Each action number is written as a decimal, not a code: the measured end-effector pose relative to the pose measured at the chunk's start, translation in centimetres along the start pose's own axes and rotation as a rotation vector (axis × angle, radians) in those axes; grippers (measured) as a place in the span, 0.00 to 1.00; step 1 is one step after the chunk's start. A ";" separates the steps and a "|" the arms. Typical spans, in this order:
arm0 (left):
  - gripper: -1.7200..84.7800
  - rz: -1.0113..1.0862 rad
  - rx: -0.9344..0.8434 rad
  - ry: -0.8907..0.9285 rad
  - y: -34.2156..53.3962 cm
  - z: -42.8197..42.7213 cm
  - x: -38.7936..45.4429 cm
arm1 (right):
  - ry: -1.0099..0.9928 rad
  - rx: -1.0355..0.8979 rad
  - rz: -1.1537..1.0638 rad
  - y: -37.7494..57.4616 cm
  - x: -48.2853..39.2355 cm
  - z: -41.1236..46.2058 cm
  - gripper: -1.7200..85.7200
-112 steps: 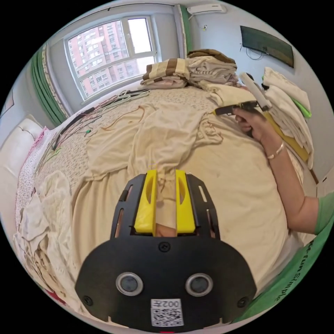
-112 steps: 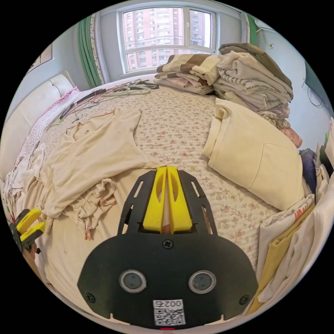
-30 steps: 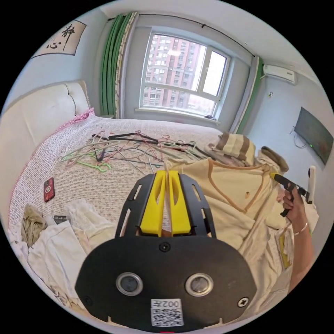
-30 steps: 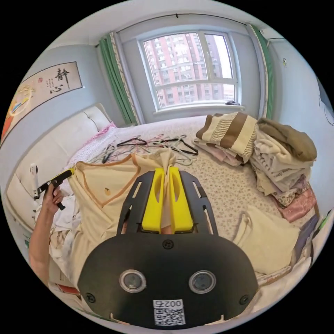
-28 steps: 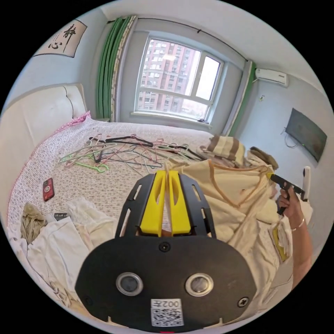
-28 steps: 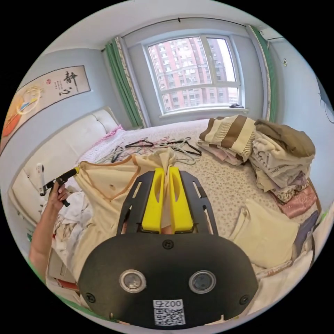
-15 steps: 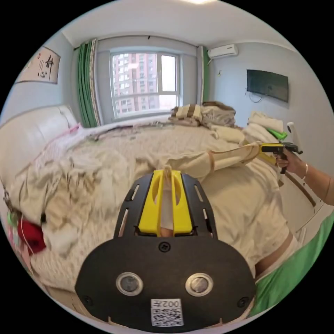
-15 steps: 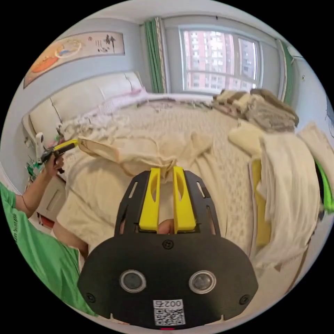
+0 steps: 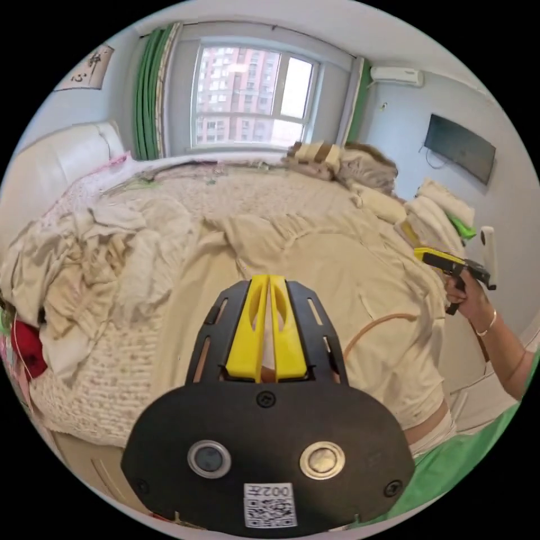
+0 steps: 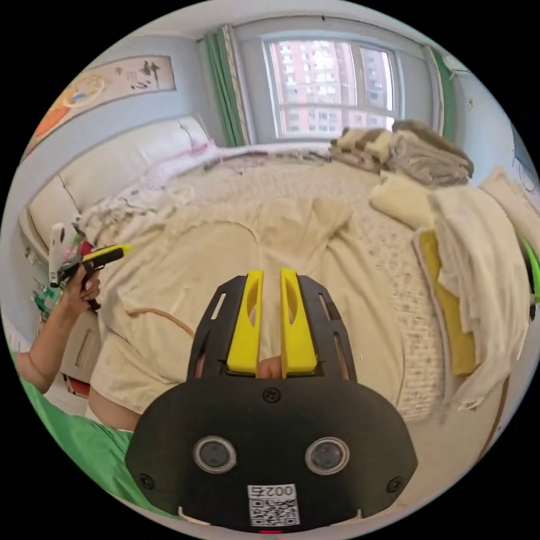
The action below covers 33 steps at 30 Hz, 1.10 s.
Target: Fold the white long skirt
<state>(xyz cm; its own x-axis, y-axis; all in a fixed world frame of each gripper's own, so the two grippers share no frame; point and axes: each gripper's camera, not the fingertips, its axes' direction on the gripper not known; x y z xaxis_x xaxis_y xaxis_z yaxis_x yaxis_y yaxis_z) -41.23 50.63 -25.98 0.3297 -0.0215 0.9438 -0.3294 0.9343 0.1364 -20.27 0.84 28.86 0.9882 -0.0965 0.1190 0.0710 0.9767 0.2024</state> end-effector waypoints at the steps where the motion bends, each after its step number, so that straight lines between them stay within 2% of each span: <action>1: 0.01 -0.019 -0.147 -0.014 0.8 3.7 -0.4 | -0.002 -0.043 0.008 0.6 0.4 1.5 0.08; 3: 0.01 -0.044 -0.010 0.038 2.5 3.5 -1.6 | -0.112 0.036 0.071 2.2 2.5 1.6 0.08; 6: 0.01 -0.090 -0.071 0.084 0.6 2.5 -3.7 | -0.117 -0.038 0.078 0.2 3.5 0.4 0.07; 7: 0.01 -0.089 -0.021 0.042 -0.5 1.1 -4.3 | -0.098 -0.016 0.064 -0.2 3.4 -0.2 0.06; 9: 0.01 -0.079 0.118 -0.004 -2.1 -1.6 -5.4 | -0.028 0.142 0.028 -1.7 3.9 -3.1 0.05; 11: 0.01 -0.114 0.205 0.081 -5.5 -3.2 -8.0 | -0.017 0.210 0.034 -3.7 5.0 -4.3 0.08; 15: 0.01 -0.256 0.147 0.225 -11.4 -1.0 -12.9 | -0.016 0.197 0.114 -9.3 9.0 -3.5 0.17; 17: 0.01 -0.389 0.054 0.281 -14.6 1.9 -16.1 | -0.034 0.183 0.175 -11.4 11.0 -2.5 0.18; 23: 0.03 -0.590 -0.163 0.279 -18.4 9.0 -19.9 | -0.056 0.069 0.336 -15.9 15.8 2.4 0.20; 26: 0.02 -0.611 -0.172 0.273 -19.0 11.1 -20.6 | -0.063 0.011 0.390 -16.9 17.1 4.8 0.20; 29: 0.01 -0.634 -0.168 0.265 -18.8 12.1 -21.3 | -0.095 -0.068 0.394 -17.4 17.9 7.3 0.17; 32: 0.01 -0.663 -0.163 0.326 -18.7 12.2 -22.6 | -0.179 -0.159 0.343 -17.6 18.6 9.2 0.04; 33: 0.01 -0.665 -0.164 0.341 -18.7 12.2 -22.9 | -0.180 -0.132 0.343 -17.6 19.0 8.8 0.03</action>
<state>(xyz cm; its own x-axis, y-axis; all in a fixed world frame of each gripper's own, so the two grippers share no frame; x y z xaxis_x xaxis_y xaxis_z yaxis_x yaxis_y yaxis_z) -53.37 29.30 -46.48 0.6762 -0.5118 0.5299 0.1607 0.8045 0.5718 -3.88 -19.88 36.08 0.9187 0.2187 0.3289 -0.2302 0.9731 -0.0040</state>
